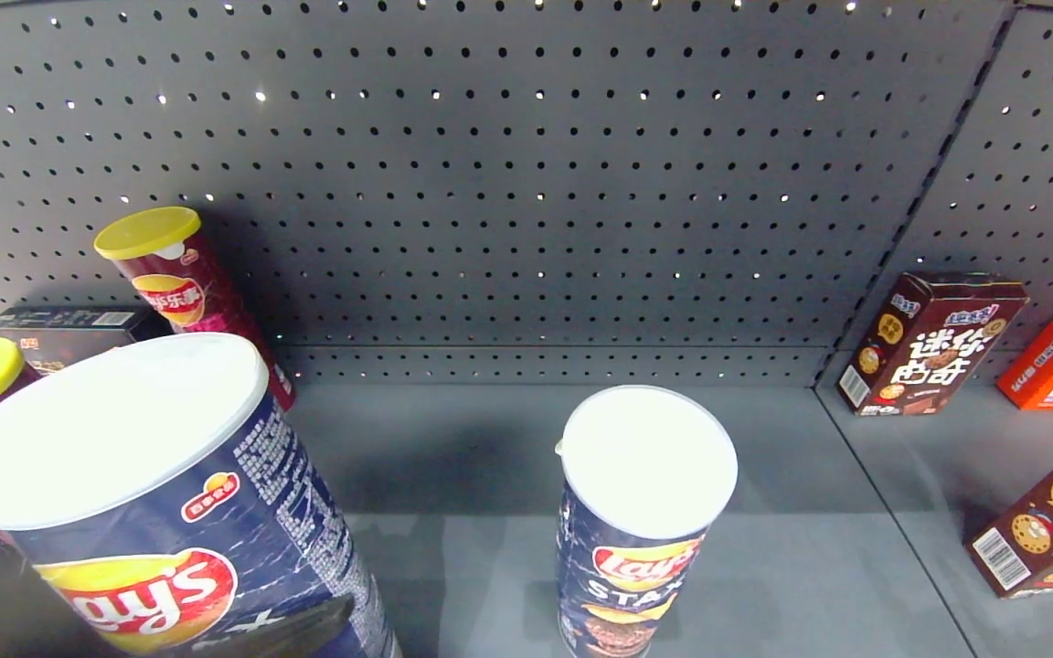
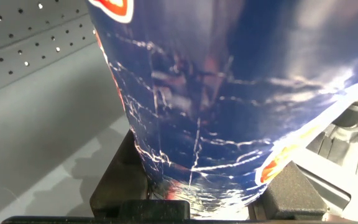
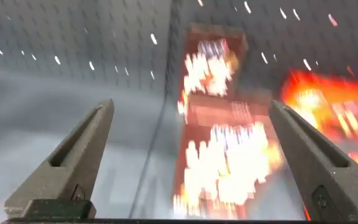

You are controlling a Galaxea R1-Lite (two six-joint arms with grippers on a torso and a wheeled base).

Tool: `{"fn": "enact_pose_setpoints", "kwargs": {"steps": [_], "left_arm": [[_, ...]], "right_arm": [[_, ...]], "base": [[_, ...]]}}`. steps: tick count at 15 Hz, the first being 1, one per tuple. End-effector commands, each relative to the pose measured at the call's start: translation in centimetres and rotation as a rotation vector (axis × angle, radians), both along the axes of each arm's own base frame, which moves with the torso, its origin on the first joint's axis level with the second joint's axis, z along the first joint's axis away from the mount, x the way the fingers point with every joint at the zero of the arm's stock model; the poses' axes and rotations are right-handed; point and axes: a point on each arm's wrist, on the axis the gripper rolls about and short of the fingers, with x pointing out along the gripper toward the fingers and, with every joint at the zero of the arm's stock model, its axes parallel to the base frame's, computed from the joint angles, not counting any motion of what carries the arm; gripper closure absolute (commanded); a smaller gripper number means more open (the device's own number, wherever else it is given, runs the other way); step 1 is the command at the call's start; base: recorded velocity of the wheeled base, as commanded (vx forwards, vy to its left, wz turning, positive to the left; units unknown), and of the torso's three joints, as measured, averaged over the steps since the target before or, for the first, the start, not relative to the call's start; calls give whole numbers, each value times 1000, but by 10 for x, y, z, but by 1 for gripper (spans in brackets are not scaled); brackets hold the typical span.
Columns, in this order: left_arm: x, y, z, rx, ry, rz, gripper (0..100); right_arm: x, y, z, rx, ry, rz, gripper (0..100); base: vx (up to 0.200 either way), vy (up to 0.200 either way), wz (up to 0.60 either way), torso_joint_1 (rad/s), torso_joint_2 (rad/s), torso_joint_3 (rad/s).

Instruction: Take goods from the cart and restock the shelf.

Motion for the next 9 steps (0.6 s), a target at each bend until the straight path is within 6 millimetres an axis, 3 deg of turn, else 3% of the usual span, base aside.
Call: {"fn": "enact_pose_setpoints", "kwargs": {"steps": [1,3,4,9], "left_arm": [[-1,0,1,-2,-4,1,100],[-3,2,1,-5,-11,-1,100],[-3,3,1,-10,-14,-1,100],[-5,5,4,-12,-36,3,100]], "right_arm": [[-47,2,-23,2,-39,-49,0],[-58,3,-44,1,9,-84,0],[-58,1,-43,10,-7,-140,0],[-44,-2,-84,27,105,-220,0]], "base": [[0,0,0,0,0,0],[0,0,0,0,0,0],[0,0,0,0,0,0],[0,0,0,0,0,0]]}}
